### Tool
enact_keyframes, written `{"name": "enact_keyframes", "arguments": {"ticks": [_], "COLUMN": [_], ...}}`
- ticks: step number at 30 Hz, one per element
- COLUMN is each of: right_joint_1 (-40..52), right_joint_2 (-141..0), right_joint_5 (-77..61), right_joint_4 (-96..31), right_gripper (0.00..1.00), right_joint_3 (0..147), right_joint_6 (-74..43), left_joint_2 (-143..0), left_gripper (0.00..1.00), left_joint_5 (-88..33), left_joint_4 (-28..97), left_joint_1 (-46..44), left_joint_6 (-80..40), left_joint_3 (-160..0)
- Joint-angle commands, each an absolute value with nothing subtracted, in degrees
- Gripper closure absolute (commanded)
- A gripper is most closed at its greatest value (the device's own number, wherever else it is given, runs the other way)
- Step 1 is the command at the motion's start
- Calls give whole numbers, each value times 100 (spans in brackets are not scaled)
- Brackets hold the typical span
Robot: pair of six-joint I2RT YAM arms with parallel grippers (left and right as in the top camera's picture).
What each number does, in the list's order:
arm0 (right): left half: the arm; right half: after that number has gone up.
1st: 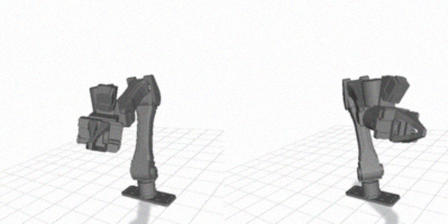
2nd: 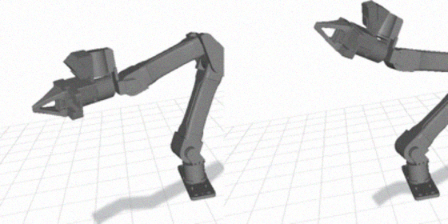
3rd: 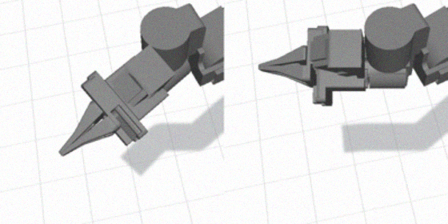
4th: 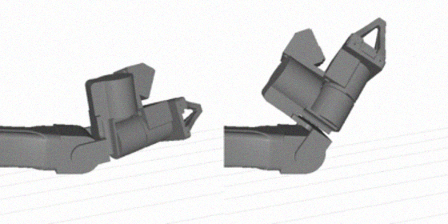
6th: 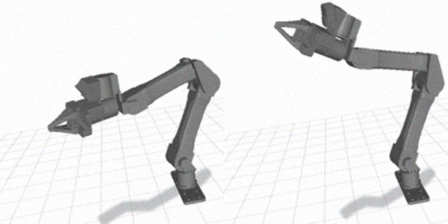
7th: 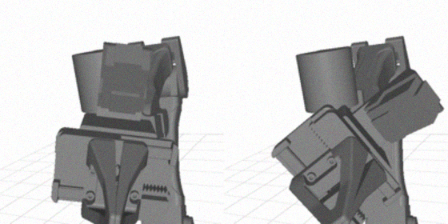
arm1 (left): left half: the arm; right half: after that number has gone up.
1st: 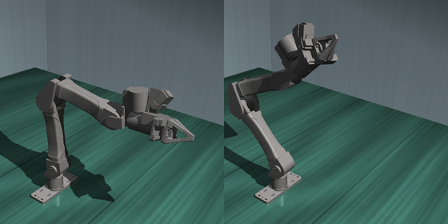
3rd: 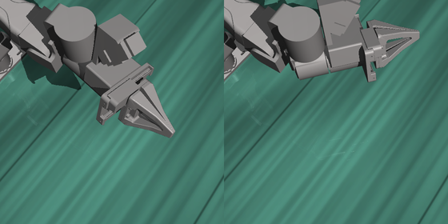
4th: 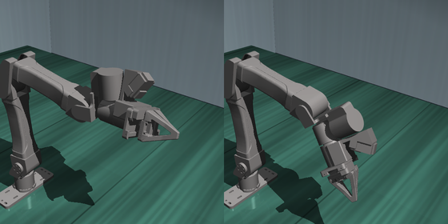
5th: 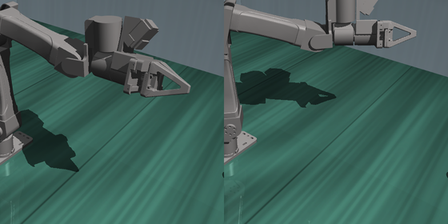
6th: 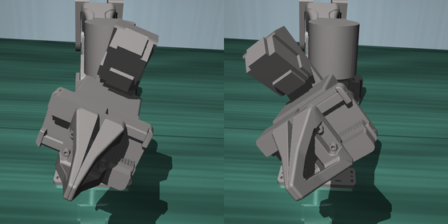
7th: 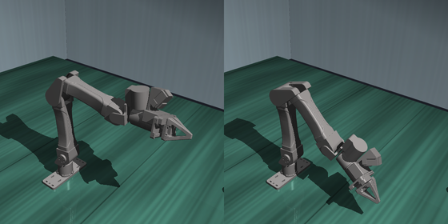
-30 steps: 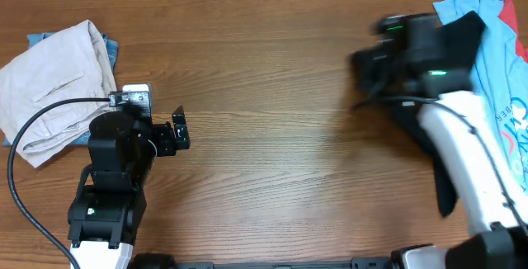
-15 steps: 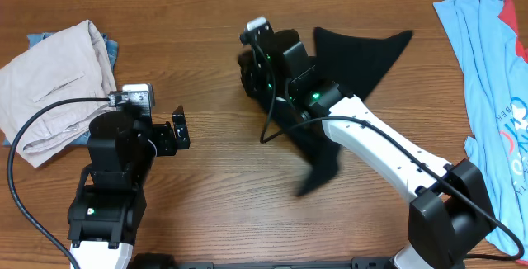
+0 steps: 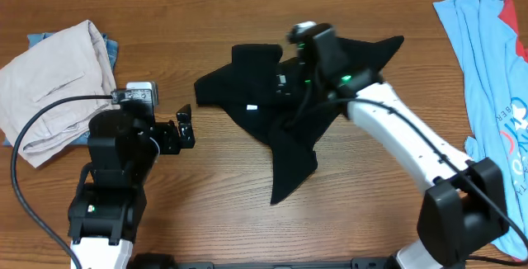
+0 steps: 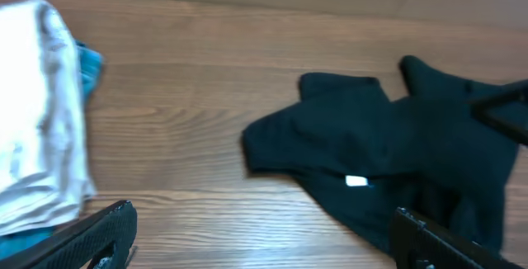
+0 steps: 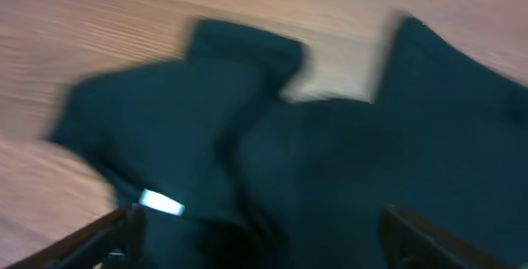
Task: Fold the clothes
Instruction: 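Drag the black shirt with the right gripper to table center, then grasp the shirt's left edge with the left gripper and pull left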
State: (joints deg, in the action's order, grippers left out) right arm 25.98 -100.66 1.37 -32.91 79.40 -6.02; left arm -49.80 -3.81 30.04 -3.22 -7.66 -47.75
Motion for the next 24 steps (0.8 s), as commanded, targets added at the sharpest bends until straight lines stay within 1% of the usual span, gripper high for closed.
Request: {"name": "enact_keyframes", "arguments": {"ticks": [1, 5, 10, 13, 14, 16, 20, 24], "right_joint_1": [2143, 1612, 886, 554, 462, 305, 123, 99], "right_joint_2": [-9675, -9664, -9664, -9664, -9664, -9664, -9664, -9664], "right_joint_5": [412, 425, 419, 421, 405, 327, 268, 270], "right_joint_4": [-3658, -4093, -4484, -4698, -4731, -4762, -4814, -4816], "right_gripper": [0, 0, 0, 0, 0, 0, 0, 0], "right_joint_3": [7994, 7994, 7994, 7994, 7994, 7994, 7994, 7994], "right_joint_6": [-624, -626, -626, -711, -825, -906, -908, -908], "left_joint_2": [-5411, -5990, -6825, -7321, -7441, -7682, -8038, -8427], "left_gripper": [0, 0, 0, 0, 2, 10, 11, 16], "left_joint_5": [-1002, -1288, -1361, -1643, -1734, -1931, -2056, -2067], "left_joint_4": [3000, 3017, 3024, 3020, 3017, 3015, 2945, 2338], "left_joint_1": [-384, -882, -1968, -2523, -2630, -2794, -2864, -2888], "left_joint_6": [-1061, -1138, -1420, -1660, -1769, -2051, -2235, -2228], "left_joint_3": [-4901, -4901, -4901, -4901, -4901, -4901, -4901, -4901]}}
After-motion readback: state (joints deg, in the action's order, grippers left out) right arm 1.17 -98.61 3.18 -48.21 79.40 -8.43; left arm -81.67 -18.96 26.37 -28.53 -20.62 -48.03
